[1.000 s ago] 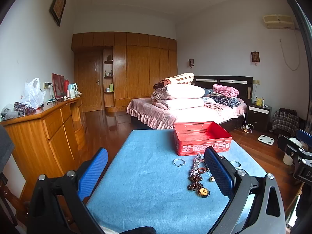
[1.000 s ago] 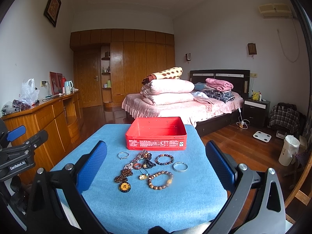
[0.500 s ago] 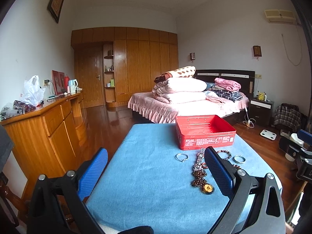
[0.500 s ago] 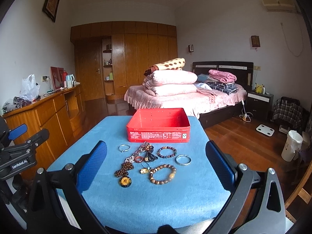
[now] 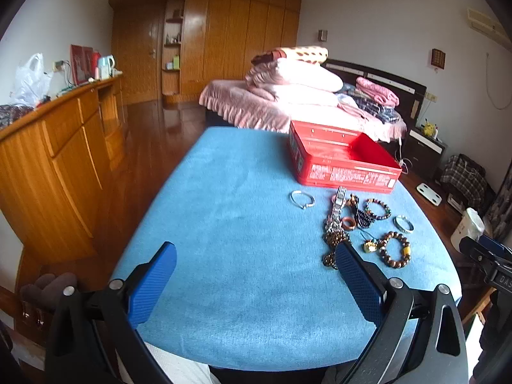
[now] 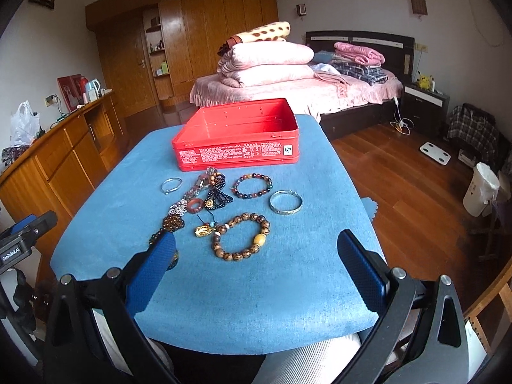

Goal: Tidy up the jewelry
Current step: 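Move both tools down toward the jewelry pile beside the red tin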

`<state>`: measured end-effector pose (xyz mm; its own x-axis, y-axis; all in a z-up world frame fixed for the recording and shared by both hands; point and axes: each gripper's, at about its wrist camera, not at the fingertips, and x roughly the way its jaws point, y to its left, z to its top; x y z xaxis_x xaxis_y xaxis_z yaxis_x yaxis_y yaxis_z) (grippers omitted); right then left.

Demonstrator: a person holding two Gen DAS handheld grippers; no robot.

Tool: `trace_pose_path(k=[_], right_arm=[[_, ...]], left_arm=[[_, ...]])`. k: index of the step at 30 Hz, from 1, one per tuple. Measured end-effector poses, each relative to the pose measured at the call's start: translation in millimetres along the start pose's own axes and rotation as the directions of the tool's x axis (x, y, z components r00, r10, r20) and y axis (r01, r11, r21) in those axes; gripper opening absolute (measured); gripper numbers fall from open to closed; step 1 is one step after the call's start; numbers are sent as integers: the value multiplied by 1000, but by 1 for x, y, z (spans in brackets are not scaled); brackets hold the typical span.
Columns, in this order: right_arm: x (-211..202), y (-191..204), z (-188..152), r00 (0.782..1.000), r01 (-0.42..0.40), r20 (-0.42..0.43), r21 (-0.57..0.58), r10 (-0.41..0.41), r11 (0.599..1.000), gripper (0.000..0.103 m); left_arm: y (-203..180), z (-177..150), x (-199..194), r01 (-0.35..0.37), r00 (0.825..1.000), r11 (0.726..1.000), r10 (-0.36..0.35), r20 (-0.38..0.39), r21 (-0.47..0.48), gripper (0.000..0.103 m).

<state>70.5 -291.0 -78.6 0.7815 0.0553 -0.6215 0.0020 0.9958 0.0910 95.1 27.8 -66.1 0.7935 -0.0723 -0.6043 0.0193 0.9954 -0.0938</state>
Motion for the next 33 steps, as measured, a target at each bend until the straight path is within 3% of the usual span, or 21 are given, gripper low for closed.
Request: trace_pose_path(k=[4,8,12,14,21,23,26,28,33], right_arm=[[16,-3,-1,999,-13,-48,0,13,1000,98],[33,0,-2,995,-15,-97,-16,13,1000,96],[52,-2,-1,988,-27,-152,-8,26,1000,76],[64,-6,1,982,-39,-184,11,41,999,74],[102,-12,4,957,-45,-284,20,48,999,48],[112,-14,4,947,-58,-313,31,65,998,46],[121,-13,4,941,-75,-329,31,81,997,38],[126,-13,3,933,-83,-349,33,89,996,26],[129,-13,6,932,-77,-354,28,82,997,26]], left_arm=[[-10,-2,20,29,998,999,-27,-55,30,95],[-17,-2,38,59,991,997,-53,-121,46,83],[-21,-1,54,84,983,995,-76,-166,46,78],[-24,-1,61,97,980,994,-86,-181,49,72],[-37,4,91,133,961,989,-113,-253,63,57],[-39,5,99,148,952,987,-127,-279,57,53],[-44,6,111,170,939,984,-147,-310,49,51],[-48,7,117,179,934,983,-152,-323,52,51],[-61,9,128,226,912,972,-190,-363,59,51]])
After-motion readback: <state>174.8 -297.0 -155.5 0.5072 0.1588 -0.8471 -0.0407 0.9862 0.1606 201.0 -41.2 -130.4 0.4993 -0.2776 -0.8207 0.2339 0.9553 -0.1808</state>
